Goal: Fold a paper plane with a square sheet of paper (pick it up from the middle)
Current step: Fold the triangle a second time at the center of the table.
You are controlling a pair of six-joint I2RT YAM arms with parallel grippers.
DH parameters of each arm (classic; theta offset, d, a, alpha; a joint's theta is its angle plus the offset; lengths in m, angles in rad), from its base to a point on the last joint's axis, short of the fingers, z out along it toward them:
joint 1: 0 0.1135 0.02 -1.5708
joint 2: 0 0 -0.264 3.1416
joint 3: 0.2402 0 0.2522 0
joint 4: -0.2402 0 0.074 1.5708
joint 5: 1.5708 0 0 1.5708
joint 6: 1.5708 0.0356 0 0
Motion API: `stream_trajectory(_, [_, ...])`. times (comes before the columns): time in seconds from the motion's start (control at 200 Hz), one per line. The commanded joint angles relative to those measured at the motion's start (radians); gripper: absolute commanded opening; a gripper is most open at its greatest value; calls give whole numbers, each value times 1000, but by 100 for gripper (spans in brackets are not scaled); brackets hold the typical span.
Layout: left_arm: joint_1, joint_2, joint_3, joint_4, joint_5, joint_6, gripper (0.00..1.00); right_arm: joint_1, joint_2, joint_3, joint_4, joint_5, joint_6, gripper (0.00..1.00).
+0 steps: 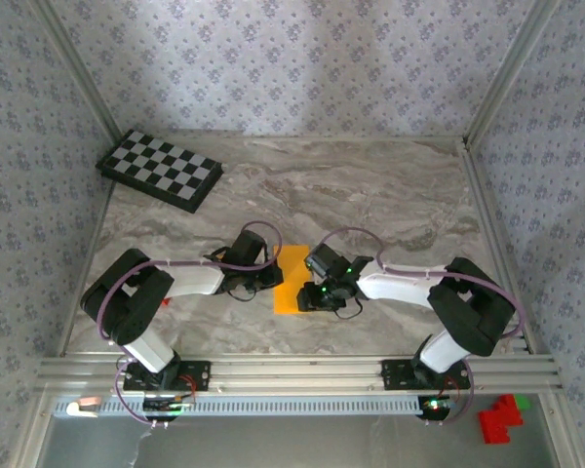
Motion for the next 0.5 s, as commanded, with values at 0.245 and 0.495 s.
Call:
stream_trajectory(0.245, [-12, 22, -12, -112, -32, 17, 0, -22, -2, -25, 126, -55, 23, 39])
stream_trajectory(0.495, [-12, 21, -11, -115, -32, 17, 0, -28, 4, -32, 83, -25, 35, 40])
